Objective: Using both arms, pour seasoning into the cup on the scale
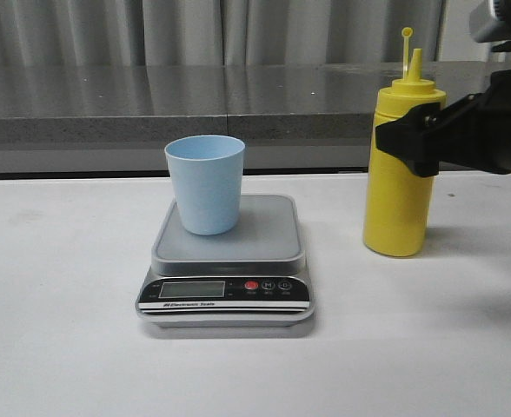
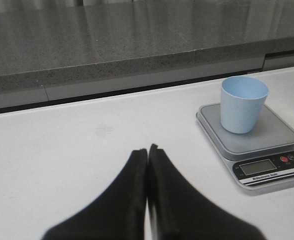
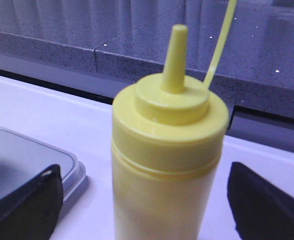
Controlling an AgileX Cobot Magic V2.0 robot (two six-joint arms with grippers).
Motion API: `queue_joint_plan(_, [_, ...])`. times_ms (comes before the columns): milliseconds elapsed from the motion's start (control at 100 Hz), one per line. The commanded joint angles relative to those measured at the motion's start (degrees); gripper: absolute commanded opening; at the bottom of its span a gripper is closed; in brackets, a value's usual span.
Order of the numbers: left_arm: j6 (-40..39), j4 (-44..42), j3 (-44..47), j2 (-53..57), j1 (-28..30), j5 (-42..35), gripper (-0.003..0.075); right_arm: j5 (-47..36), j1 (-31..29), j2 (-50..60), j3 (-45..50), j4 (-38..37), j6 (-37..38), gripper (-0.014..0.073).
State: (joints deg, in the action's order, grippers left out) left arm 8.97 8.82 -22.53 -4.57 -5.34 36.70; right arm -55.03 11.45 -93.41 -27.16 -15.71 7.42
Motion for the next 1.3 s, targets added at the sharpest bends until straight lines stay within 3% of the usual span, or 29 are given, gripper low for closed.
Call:
queue_joint_plan(0, [-0.3, 0.6, -1.4, -0.7, 0.1, -4.1, -0.002, -4.7, -0.4, 6.1, 2.2, 1.0, -0.6, 0.0647])
queue_joint_plan(90, [-0.3, 0.6, -1.4, -0.7, 0.1, -4.1, -0.002, -3.9, -0.4, 10.0, 5.2, 1.9, -0.6, 0.0564])
queue_joint_plan(330, [-0.3, 0.6, -1.4, -0.7, 0.1, -4.1, -0.002, -1.1, -0.4, 23.0, 13.1, 10.3, -0.6, 0.0094])
queue_joint_plan(440, [-0.3, 0.6, -1.4, -0.7, 0.1, -4.1, -0.002, -0.6, -0.4, 28.5, 16.3, 14.4, -0.6, -0.0072])
queue_joint_plan(670, [-0.3, 0.6, -1.4, -0.7, 0.1, -4.1, -0.002, 4.3, -0.4, 38.3, 21.0, 18.6, -0.6, -0.0067])
queue_joint_plan(880, [-0.3, 0.6, -1.4, -0.7, 0.1, -4.1, -0.002, 13.8, -0.4, 46.2, 22.6, 21.6, -1.7, -0.0067])
queue_joint_plan(1290, [-0.3, 0.6, -1.4, -0.7, 0.1, -4.1, -0.002, 20.9, -7.6, 57.4, 22.6, 16.2, -2.7, -0.0067])
